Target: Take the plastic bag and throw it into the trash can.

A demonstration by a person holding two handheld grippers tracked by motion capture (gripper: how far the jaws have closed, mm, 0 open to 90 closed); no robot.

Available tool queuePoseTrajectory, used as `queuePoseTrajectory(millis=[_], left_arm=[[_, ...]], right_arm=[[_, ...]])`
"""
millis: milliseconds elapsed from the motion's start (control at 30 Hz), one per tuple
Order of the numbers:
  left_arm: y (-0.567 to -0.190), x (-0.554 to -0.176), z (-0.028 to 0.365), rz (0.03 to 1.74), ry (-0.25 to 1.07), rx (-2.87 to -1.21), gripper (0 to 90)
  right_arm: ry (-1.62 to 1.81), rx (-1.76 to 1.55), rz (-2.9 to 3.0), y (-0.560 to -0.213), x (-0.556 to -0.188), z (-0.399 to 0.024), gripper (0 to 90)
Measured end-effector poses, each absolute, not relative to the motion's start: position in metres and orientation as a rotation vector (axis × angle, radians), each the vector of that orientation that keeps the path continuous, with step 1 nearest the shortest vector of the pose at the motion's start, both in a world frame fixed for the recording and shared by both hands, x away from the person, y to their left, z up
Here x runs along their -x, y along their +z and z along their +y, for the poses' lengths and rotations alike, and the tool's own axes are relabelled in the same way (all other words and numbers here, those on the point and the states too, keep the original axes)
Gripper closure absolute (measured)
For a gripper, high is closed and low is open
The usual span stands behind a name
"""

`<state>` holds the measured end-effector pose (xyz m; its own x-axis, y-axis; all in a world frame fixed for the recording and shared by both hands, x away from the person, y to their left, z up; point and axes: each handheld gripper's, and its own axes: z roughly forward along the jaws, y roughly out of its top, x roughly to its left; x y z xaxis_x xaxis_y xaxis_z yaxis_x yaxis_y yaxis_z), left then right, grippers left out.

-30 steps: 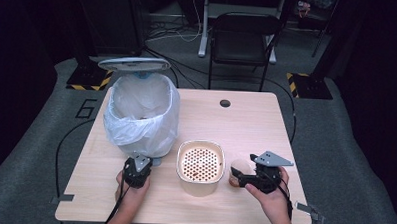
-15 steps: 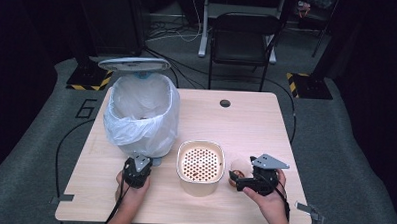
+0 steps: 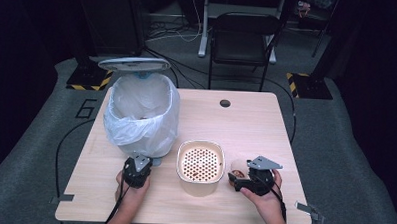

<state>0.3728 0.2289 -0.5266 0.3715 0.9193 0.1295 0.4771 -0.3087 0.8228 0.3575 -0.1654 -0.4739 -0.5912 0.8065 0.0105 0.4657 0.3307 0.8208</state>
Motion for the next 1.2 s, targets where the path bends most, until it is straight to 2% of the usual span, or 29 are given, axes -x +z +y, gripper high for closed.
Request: queuePoseTrajectory(millis=[300,567,1200], left_arm=[[-0.527,-0.373,0.229,1.207,0.798,-1.928,90.0],[-0.527,-0.373,0.229,1.207,0.797,-1.928,90.0],[-0.527,-0.373,0.229,1.207,0.797,-1.927,90.0]], right_arm=[[1.139,-1.135,2.225,-0.485,-0.361,-0.162,15.5],[1.160,-1.139,2.215,-0.487,-0.363,-0.162,28.0],[1.160,-1.099,2.243,-0.485,-0.365,-0.165,34.8]])
